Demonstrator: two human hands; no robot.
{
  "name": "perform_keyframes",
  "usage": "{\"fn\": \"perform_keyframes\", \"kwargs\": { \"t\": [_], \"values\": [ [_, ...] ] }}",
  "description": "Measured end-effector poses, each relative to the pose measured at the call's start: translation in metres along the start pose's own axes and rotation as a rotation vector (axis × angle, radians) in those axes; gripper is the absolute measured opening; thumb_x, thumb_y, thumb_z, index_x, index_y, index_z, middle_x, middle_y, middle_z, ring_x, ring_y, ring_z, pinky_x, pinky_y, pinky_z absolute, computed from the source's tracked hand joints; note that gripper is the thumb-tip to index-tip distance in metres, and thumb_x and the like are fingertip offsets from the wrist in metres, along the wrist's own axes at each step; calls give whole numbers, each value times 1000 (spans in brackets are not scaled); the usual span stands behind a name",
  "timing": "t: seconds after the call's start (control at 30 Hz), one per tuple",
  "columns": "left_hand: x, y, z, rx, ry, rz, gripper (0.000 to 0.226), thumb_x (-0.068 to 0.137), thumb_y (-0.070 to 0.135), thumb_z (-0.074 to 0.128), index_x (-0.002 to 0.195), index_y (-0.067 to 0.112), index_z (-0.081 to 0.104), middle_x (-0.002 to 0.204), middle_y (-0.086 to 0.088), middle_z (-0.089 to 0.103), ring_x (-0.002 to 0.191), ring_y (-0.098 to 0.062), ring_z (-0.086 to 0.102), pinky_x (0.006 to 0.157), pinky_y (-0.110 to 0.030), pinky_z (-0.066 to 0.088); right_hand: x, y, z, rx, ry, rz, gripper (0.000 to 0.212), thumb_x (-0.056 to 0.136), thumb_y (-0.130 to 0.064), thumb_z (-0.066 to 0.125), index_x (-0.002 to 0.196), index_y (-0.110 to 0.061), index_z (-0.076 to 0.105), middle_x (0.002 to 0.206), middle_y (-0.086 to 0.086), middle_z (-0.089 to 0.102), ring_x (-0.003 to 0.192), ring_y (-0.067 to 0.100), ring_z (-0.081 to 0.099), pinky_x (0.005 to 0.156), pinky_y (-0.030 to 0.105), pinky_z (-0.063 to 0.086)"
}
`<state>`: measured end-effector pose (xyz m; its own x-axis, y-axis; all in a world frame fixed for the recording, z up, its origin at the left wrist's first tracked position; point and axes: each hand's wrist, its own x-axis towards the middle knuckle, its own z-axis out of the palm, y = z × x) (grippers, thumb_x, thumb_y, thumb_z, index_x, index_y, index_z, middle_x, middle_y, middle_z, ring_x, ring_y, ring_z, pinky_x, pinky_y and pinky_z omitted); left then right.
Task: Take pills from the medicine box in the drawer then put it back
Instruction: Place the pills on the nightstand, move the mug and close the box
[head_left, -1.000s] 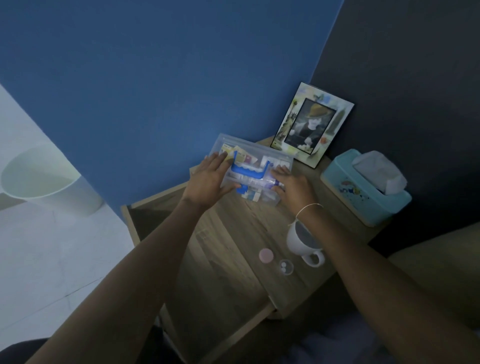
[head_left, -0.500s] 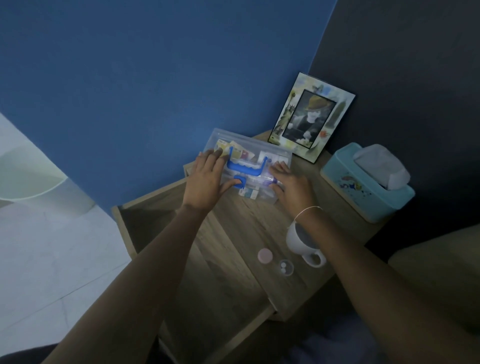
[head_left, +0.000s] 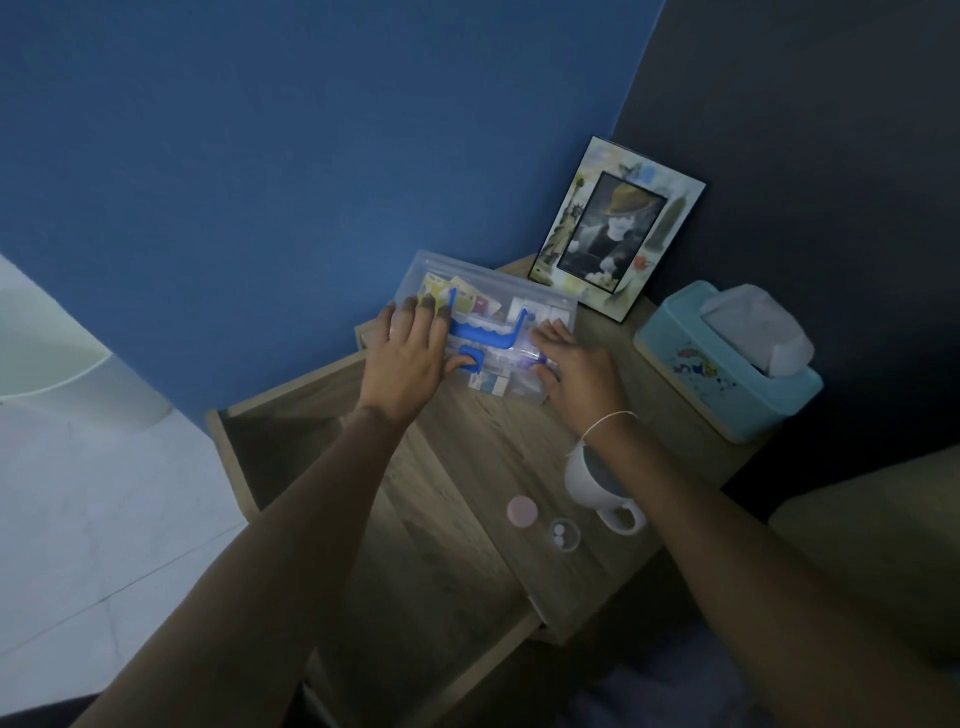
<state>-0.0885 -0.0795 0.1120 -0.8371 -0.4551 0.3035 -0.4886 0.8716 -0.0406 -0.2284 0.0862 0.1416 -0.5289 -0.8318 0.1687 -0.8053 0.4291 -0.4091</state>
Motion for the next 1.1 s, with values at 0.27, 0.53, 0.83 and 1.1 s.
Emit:
{"fn": "perform_keyframes", "kwargs": {
  "t": [0.27, 0.53, 0.83, 1.1],
  "values": [
    [1, -1, -4, -46, 6, -9, 71, 89, 65, 30, 129, 8, 46, 131, -15, 53, 122, -32, 49, 107, -47, 38, 0, 0, 2, -61, -19, -3, 45, 91, -12, 56, 135, -10, 48, 145, 10, 46, 140, 19, 33, 113, 33, 30],
    [-8, -4, -5, -341, 96, -14, 69, 90, 61, 37, 134, 9, 46, 134, -14, 51, 130, -31, 42, 115, -45, 29, -1, -2, -1, -87, -10, -24, 45, 90, -11, 55, 135, -8, 49, 144, 11, 47, 139, 22, 36, 112, 39, 36],
    [-9, -9, -4, -456, 81, -30, 72, 86, 65, 42, 135, 13, 45, 137, -11, 47, 132, -28, 40, 117, -41, 23, -1, -1, 1, -21, 3, -3, 47, 88, -7, 59, 134, -10, 50, 143, 10, 48, 138, 21, 36, 113, 36, 32],
    [-9, -7, -2, -397, 58, -25, 75, 80, 53, 61, 138, 11, 41, 139, -14, 46, 133, -31, 38, 117, -44, 22, -2, -1, 4, -12, 33, 0, 45, 88, -7, 61, 132, -7, 52, 141, 12, 50, 137, 22, 38, 112, 34, 30]
  ]
}}
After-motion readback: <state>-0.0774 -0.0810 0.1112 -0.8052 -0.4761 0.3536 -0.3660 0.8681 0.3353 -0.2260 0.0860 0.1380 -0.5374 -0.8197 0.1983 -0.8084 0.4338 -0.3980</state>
